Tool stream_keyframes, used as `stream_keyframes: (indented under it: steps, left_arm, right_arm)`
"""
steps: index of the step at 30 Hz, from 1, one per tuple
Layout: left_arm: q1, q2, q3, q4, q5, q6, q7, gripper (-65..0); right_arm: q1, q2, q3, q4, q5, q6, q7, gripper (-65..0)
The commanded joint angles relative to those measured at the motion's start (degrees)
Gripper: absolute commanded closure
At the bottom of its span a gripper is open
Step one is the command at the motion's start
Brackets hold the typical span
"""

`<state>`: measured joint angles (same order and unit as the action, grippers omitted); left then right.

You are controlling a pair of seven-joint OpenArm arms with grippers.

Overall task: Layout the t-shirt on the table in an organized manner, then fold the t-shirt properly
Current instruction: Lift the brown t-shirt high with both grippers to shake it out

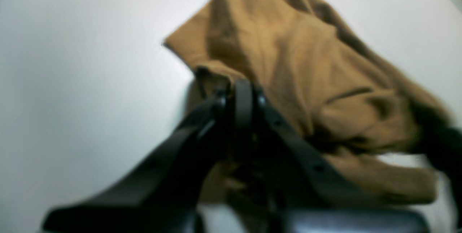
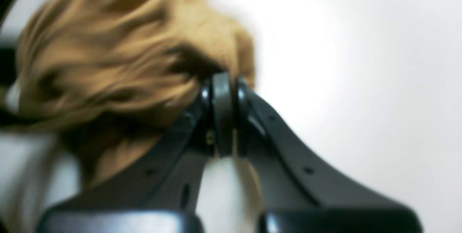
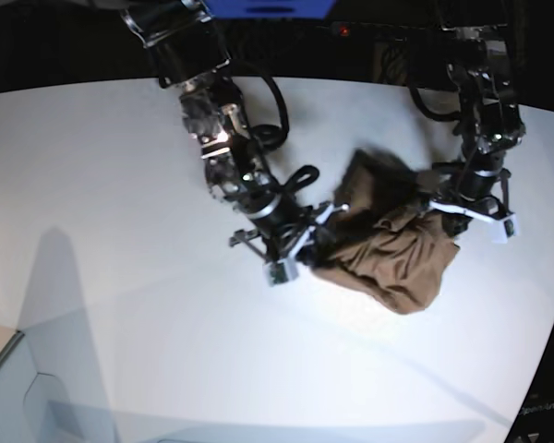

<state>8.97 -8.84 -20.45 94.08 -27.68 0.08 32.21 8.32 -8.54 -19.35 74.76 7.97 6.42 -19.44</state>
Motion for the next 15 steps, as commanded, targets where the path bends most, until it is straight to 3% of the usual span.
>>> stream_keyframes:
  steps: [1, 7, 15]
  left_arm:
    - [0.1, -0.9, -1.9, 2.5, 0.0, 0.1, -1.7, -0.4]
    - [1.6, -1.0, -7.0, 10.0, 0.0, 0.1, -1.7, -0.4]
    - [1.2, -0.9, -7.1, 18.3, 0.0, 0.1, -1.6, -0.4]
  right_arm:
    - [1.3, -0.5, 1.8, 3.3, 0.4, 0.6, 1.8, 0.0]
    - [1.2, 0.3, 8.0, 16.4, 0.4, 0.6, -4.2, 0.0]
    - [0.9, 1.9, 8.1, 34.3, 0.4, 0.6, -10.7, 0.0]
